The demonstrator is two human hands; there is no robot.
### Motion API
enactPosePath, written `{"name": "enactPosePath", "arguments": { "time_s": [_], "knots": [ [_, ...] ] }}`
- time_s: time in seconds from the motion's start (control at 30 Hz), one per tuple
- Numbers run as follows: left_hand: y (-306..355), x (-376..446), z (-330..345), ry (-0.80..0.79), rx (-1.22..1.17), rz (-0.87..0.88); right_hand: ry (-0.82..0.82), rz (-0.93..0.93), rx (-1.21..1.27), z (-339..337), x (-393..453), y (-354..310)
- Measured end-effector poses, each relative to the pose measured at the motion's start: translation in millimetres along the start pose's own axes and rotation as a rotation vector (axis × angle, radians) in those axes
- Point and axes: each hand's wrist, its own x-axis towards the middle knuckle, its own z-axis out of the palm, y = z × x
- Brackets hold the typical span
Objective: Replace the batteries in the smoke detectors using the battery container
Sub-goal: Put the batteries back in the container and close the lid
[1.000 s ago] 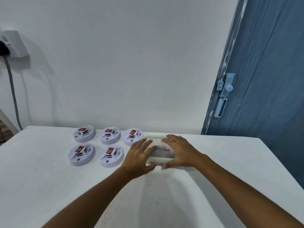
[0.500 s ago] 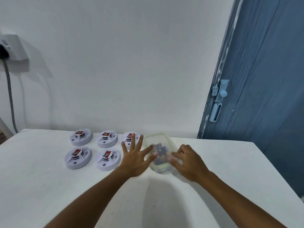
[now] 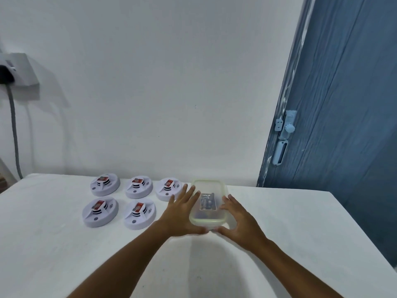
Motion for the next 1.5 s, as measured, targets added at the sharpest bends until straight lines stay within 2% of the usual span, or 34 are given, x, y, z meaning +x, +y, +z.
{"name": "enactPosePath", "arguments": {
  "time_s": [0.07, 0.23, 0.37, 0.5, 0.57, 0.63, 0.7, 0.77, 0.83, 0.9, 1.03, 1.2, 1.33, 1.5],
  "knots": [
    [-0.7, 0.0, 2.6, 0.041, -0.029, 0.028, 0.028, -0.006, -0.049, 2.9, -0.7, 2.9],
    [-0.9, -1.2, 7.7, 0.132, -0.027, 0.053, 0.165, -0.173, -0.241, 5.2, 4.9, 6.4],
    [-0.8, -0.6, 7.7, 0.129, -0.007, 0.055, 0.121, -0.24, -0.333, 0.6, 8.9, 4.5],
    [5.9, -4.4, -2.4, -0.001, 0.109, 0.003, 0.001, -0.112, -0.183, -15.9, 28.1, -2.7],
    [11.9, -11.2, -3.4, 0.013, 0.164, 0.055, 0.016, -0.048, -0.1, -20.4, 48.5, -10.0],
    [15.6, -19.4, 1.6, 0.083, 0.171, 0.138, -0.003, 0.005, -0.137, -18.5, 73.5, -20.1],
    [18.3, -26.4, 7.3, 0.139, 0.162, 0.205, -0.164, 0.066, -0.254, -11.2, 96.5, -30.2],
    [22.0, -33.0, 9.4, 0.127, 0.136, 0.204, -0.337, 0.106, -0.347, -2.0, 111.0, -36.5],
    [21.8, -37.0, 11.3, 0.147, 0.105, 0.179, -0.442, 0.137, -0.399, 3.0, 114.3, -36.7],
    [16.5, -37.4, 11.9, 0.221, 0.101, 0.181, -0.463, 0.164, -0.427, 3.4, 110.8, -32.2],
    [-5.7, -31.2, 13.0, 0.3, 0.1, 0.126, -0.338, 0.23, -0.461, -8.9, 97.9, -15.3],
    [-26.0, -22.6, 3.0, 0.253, -0.035, -0.092, -0.226, 0.257, -0.286, -29.8, 64.9, 1.0],
    [-23.9, -9.7, -0.7, 0.183, -0.056, -0.096, -0.261, 0.217, -0.144, -30.0, 41.2, 1.6],
    [-25.1, -3.7, -1.0, 0.178, -0.036, -0.071, -0.289, 0.22, 0.012, -20.1, 30.2, 1.9]
  ]
}}
